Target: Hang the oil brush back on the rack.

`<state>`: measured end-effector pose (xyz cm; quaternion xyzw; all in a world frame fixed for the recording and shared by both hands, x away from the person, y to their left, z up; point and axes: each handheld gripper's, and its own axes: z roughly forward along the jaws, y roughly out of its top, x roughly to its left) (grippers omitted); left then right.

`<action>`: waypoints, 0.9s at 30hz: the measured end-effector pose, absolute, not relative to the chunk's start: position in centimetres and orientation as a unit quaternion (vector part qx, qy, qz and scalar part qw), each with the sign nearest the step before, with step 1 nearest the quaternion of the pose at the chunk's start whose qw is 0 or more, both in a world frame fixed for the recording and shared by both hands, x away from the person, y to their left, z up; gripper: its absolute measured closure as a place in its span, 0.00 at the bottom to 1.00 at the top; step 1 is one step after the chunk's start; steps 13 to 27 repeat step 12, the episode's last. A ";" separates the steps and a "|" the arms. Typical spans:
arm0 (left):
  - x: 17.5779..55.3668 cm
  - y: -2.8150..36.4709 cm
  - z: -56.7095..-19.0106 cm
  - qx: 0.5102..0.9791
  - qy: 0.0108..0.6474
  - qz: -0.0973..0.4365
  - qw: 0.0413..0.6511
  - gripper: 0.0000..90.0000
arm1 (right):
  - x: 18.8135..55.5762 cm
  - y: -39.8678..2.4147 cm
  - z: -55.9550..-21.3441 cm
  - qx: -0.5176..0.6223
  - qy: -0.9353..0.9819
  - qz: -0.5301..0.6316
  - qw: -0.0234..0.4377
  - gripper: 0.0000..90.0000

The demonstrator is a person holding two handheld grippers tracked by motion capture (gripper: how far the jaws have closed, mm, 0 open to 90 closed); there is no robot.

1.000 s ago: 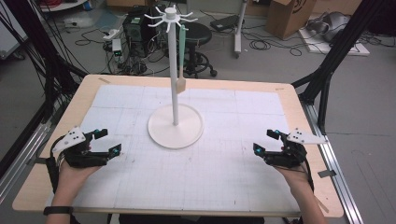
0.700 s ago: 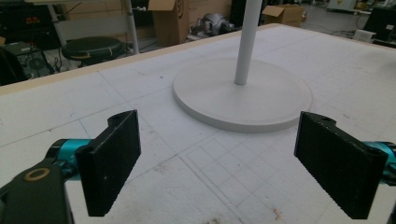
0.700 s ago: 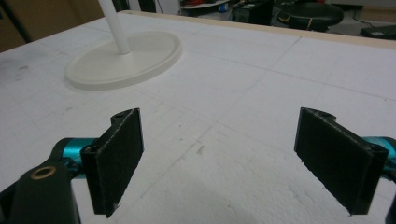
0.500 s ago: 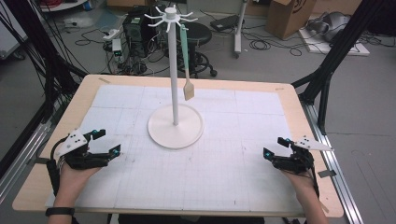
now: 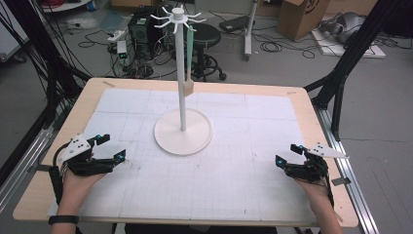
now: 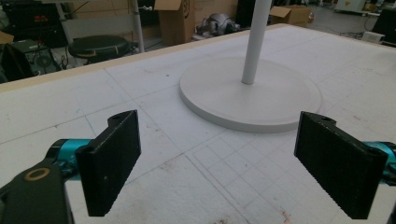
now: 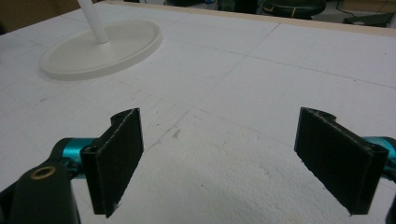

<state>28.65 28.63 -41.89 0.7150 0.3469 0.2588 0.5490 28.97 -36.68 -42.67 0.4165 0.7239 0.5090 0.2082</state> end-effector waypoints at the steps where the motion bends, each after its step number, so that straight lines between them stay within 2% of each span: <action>1: 28.7 28.6 -41.9 0.715 0.347 0.259 0.548 0.17 | 29.0 -36.7 -42.7 0.416 0.723 0.509 0.209 0.16; 27: 28.7 28.6 -41.9 0.714 0.352 0.261 0.546 0.17 | 29.1 -36.5 -42.9 0.416 0.727 0.507 0.204 0.16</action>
